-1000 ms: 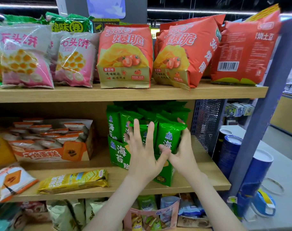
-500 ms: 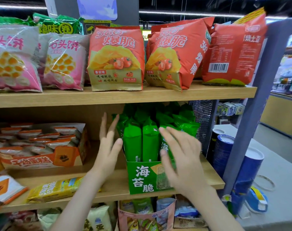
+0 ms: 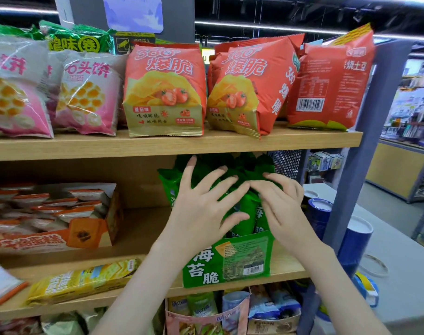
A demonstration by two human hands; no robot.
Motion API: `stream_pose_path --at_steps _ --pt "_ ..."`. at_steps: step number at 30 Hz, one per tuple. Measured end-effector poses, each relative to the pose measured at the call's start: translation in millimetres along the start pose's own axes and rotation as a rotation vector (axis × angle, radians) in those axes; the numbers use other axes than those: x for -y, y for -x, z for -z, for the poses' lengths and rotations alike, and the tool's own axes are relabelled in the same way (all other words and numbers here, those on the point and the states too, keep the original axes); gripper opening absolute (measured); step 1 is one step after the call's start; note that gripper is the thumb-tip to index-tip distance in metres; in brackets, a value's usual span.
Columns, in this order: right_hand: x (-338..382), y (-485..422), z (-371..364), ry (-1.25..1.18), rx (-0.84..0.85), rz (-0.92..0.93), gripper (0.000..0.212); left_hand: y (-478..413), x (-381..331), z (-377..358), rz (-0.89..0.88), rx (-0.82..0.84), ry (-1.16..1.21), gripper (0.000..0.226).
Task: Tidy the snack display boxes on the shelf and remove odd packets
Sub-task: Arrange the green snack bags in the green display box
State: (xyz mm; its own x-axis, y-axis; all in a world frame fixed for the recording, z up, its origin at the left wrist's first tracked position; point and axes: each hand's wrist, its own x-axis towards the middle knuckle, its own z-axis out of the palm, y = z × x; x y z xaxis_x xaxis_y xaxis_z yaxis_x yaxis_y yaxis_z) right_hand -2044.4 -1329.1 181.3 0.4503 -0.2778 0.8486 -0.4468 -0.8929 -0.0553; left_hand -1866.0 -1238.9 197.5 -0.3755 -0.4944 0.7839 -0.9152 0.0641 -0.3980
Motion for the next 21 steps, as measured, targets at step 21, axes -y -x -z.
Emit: stream_pose_path --at_steps 21 --pt "5.2 -14.4 -31.2 0.475 -0.105 0.093 0.044 29.2 22.5 9.8 -0.055 -0.079 0.244 0.035"
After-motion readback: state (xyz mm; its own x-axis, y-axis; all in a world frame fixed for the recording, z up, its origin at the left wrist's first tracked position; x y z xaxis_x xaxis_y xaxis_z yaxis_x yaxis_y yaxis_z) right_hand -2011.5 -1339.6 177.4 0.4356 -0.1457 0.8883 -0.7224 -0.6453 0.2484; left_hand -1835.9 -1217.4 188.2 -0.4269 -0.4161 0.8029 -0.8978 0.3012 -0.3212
